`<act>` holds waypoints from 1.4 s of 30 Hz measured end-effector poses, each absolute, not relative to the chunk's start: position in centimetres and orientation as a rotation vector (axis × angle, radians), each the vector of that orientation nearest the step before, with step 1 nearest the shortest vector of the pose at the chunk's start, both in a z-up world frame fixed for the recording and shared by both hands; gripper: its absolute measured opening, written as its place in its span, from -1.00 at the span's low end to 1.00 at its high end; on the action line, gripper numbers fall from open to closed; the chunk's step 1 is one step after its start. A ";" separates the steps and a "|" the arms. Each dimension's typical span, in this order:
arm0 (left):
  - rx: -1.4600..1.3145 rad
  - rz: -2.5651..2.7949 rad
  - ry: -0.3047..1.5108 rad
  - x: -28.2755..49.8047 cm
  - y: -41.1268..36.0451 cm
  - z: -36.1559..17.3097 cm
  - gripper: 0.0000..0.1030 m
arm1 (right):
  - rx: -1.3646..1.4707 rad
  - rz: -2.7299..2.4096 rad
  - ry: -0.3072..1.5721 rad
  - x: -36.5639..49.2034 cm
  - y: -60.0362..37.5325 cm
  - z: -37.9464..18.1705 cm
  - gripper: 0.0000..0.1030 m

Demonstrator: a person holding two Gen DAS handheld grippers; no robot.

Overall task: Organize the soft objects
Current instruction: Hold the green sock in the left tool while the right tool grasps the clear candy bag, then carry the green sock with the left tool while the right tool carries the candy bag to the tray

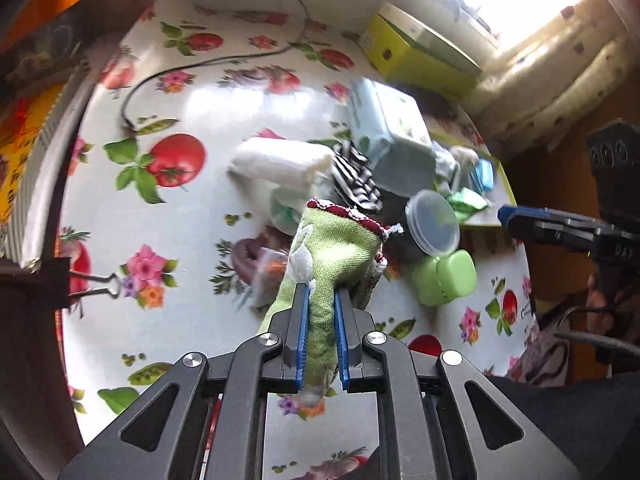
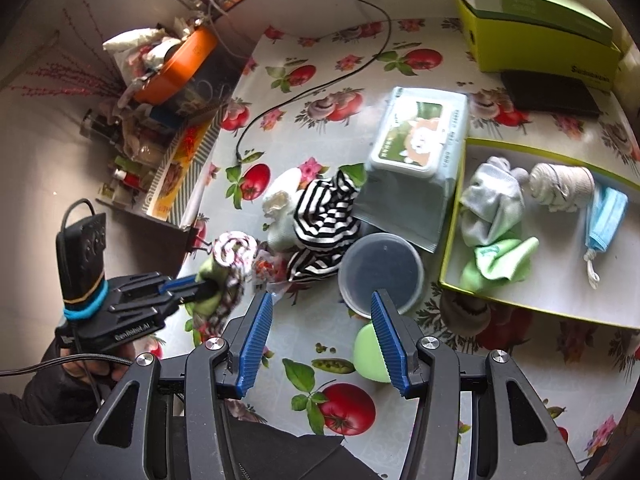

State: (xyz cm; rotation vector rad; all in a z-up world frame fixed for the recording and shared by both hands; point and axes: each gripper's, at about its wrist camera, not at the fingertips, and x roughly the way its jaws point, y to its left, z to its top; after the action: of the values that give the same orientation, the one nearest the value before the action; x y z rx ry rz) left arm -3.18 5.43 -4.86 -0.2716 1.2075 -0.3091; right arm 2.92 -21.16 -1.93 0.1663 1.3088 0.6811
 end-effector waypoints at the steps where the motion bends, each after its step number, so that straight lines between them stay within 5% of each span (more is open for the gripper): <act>1: -0.285 -0.290 1.200 -3.1 6.2 -4.7 -0.76 | 0.150 0.693 1.312 2.9 -20.5 -2.0 -0.01; 25: -0.490 -0.042 1.187 -5.8 14.8 -7.7 -0.76 | -0.431 0.910 1.403 2.1 -2.3 -11.8 -0.03; 27: -0.495 -0.036 1.191 -6.0 15.0 -7.9 -0.76 | -0.465 0.892 1.406 2.1 -1.9 -12.6 -0.10; 29: -0.500 -0.035 1.192 -6.0 15.2 -7.9 -0.76 | -0.492 0.874 1.405 2.2 -1.7 -13.2 -0.46; 32: -0.503 -0.038 1.189 -5.9 15.2 -7.8 -0.76 | -0.470 0.862 1.401 2.7 -2.2 -12.9 -0.61; 42: -0.482 -0.086 1.160 -4.0 13.4 -6.0 -0.76 | -0.254 0.867 1.316 3.2 -6.5 -6.1 -0.62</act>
State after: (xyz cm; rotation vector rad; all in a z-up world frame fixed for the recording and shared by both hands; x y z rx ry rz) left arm -3.99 13.41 -6.01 -0.4824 1.1601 -0.0865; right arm 3.22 -6.53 -6.14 -0.2535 1.3156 0.8666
